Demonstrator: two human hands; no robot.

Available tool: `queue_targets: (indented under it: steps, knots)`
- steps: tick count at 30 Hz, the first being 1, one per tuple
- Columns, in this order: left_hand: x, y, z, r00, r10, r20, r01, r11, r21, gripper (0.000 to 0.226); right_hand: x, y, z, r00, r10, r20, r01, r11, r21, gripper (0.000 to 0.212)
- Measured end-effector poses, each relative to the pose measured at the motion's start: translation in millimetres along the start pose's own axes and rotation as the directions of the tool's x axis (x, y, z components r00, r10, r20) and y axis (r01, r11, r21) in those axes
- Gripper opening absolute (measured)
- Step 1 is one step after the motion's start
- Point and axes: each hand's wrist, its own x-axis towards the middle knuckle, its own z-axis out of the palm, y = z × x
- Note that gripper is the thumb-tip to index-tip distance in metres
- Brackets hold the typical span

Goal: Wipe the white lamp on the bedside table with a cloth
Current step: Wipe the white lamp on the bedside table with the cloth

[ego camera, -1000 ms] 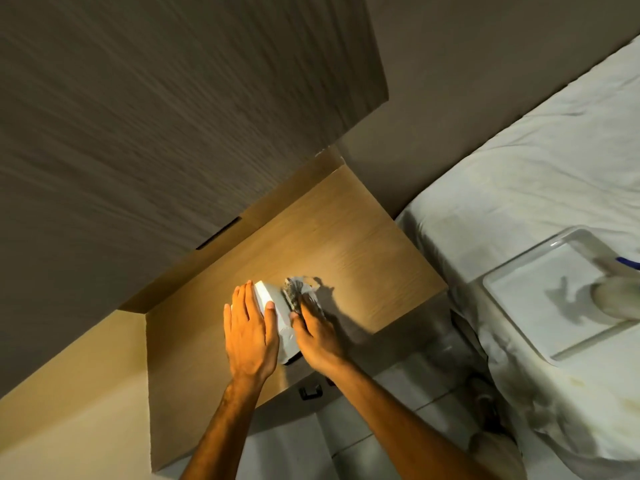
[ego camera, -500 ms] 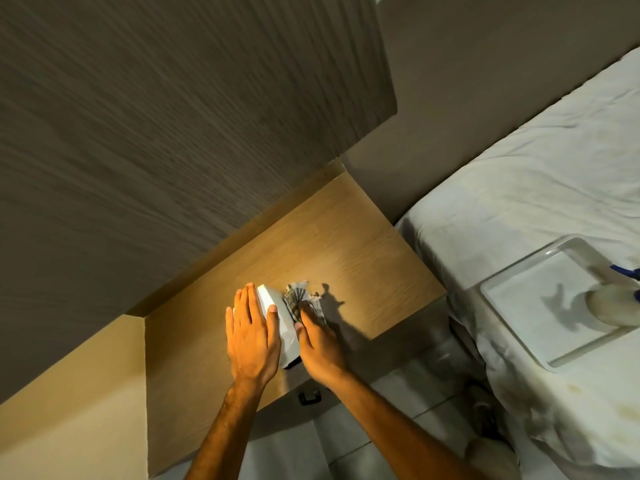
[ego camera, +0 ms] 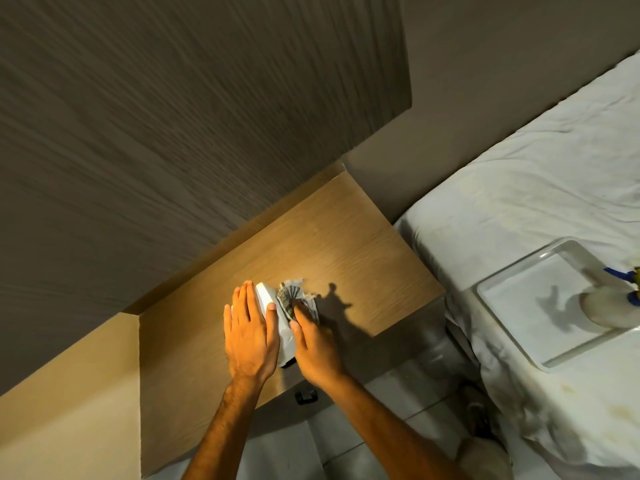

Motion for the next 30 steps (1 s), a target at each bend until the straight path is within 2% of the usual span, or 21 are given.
queue_targets:
  steps: [5, 9, 12, 14, 18, 20, 25, 28, 30]
  knots:
    - [0, -1, 2, 1.0, -0.009, 0.0, 0.009, 1.0, 0.007, 0.073, 39, -22, -7, 0.997, 0.025, 0.075, -0.018, 0.995, -0.094, 0.039]
    - [-1, 0, 2, 1.0, 0.002, 0.01, -0.002, 1.0, 0.024, 0.072, 13, -9, -10, 0.997, 0.076, 0.023, -0.073, 0.991, -0.113, 0.037]
    - [0, 0, -1, 1.0, 0.0, 0.015, 0.0, 1.0, 0.01, 0.074, -12, -14, -4, 0.999, -0.013, -0.032, 0.012, 0.999, -0.038, 0.041]
    - [0, 0, -2, 1.0, 0.017, 0.016, -0.017, 1.0, 0.022, 0.075, 1, -25, -1, 0.996, -0.075, -0.046, 0.073, 0.996, -0.043, 0.042]
    - [-1, 1, -2, 1.0, 0.007, 0.026, -0.007, 1.0, 0.004, 0.074, 36, -26, -4, 0.999, 0.032, 0.026, -0.029, 0.994, -0.103, 0.039]
    - [-1, 2, -2, 0.999, 0.004, 0.035, -0.004, 1.0, -0.002, 0.074, 29, -12, -7, 0.996, 0.092, 0.018, -0.09, 0.991, -0.099, 0.037]
    - [-2, -6, -6, 0.997, 0.036, 0.062, -0.035, 0.999, -0.018, 0.075, -19, -3, 5, 0.999, 0.038, -0.017, -0.038, 0.999, 0.025, 0.043]
    - [-2, -4, -9, 0.996, 0.056, 0.068, -0.054, 0.998, -0.023, 0.078, 7, -18, 6, 0.999, 0.015, -0.028, -0.015, 1.0, 0.002, 0.042]
    - [-3, -2, -10, 0.997, 0.049, 0.064, -0.047, 0.999, -0.025, 0.079, 25, -23, 2, 0.999, 0.053, 0.003, -0.053, 0.998, -0.034, 0.04]
